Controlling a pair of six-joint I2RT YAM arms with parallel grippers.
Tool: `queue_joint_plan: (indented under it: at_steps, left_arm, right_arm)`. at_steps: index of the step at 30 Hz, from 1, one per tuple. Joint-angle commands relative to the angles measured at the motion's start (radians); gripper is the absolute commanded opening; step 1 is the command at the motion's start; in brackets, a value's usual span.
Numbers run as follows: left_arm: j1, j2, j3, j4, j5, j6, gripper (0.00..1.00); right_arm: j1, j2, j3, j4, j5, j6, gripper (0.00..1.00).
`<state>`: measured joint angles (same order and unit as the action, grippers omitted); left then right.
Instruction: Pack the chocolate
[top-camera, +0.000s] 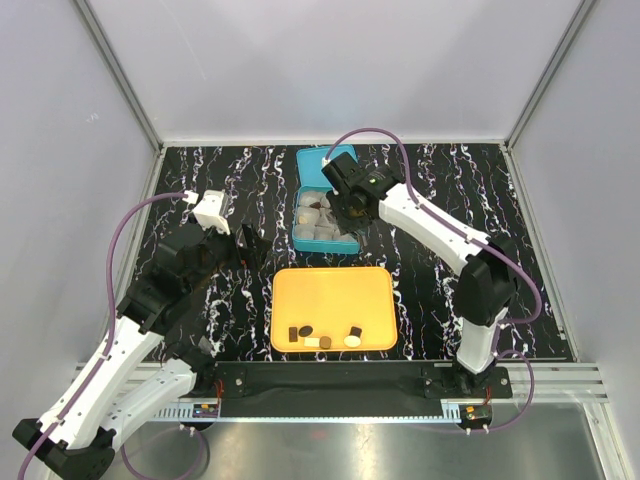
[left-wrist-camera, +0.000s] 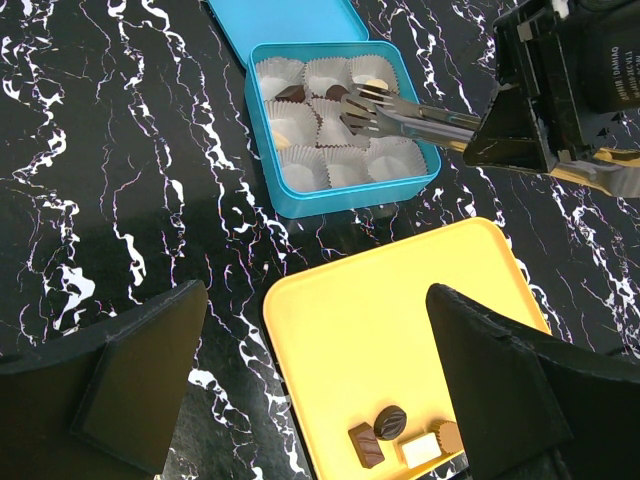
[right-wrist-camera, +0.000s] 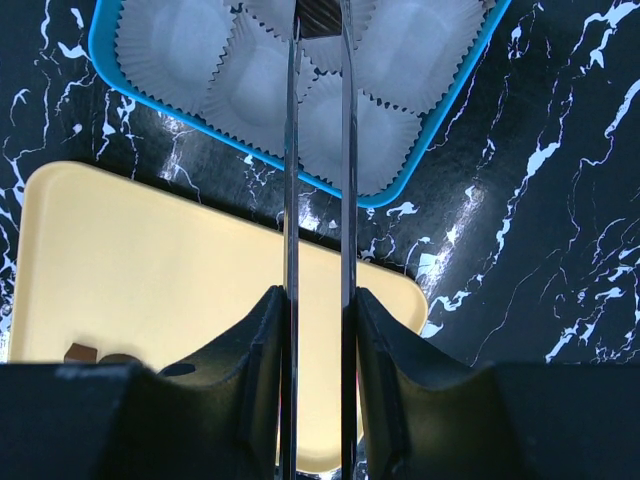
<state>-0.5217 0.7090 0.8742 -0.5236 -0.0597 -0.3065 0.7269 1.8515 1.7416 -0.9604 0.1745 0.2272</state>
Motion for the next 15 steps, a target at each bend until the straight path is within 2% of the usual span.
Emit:
queue_joint_plan:
  at_steps: [1, 15]
  left_arm:
    - [0.003, -0.005, -0.007, 0.042, -0.002, 0.012, 0.99]
    - [0.003, -0.003, -0.009, 0.043, 0.001, 0.012, 0.99]
  right_arm:
    - [-0.009, 0.009, 0.044, 0.054, 0.013, -0.022, 0.36]
    - [-0.015, 0.051, 0.059, 0.060, 0.005, -0.017, 0.43]
